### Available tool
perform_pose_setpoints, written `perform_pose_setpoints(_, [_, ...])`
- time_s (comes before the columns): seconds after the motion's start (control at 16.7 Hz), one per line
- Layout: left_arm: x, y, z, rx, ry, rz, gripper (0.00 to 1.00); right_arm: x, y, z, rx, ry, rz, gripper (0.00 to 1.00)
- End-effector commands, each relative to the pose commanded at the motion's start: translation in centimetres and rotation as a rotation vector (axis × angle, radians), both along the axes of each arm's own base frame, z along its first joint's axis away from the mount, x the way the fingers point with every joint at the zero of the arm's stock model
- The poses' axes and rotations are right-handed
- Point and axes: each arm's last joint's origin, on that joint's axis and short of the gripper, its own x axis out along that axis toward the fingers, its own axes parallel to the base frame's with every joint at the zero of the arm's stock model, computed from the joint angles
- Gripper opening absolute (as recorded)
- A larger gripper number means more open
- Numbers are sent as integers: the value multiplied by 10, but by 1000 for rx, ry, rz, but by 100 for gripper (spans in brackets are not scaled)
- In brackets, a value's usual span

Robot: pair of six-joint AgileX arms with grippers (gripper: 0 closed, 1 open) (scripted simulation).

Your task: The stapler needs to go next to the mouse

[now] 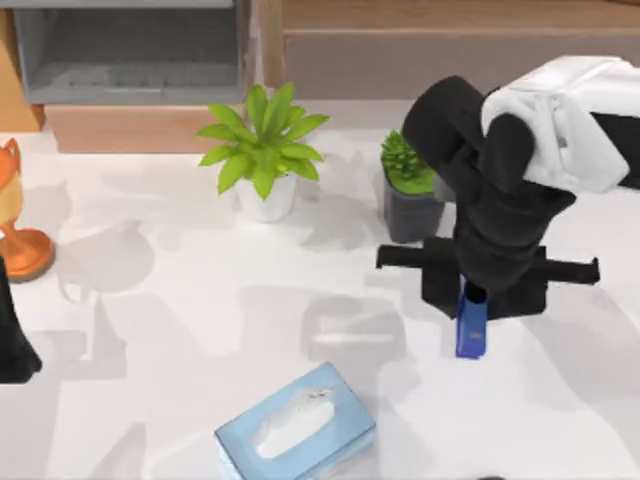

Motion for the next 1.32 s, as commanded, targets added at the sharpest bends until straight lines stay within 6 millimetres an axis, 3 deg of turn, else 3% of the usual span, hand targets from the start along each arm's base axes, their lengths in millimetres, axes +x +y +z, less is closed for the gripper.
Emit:
perform_pose_setpoints(0.42, [0,0,0,0,0,0,100,-4,13,-37,-5,51,81,0])
perform_pose_setpoints(0.72, [0,0,0,0,0,0,100,-5,13,-39,-8,57,82,0])
perform_pose_setpoints(1.32, [0,0,0,0,0,0,100,-5,13,-39,-8,57,82,75])
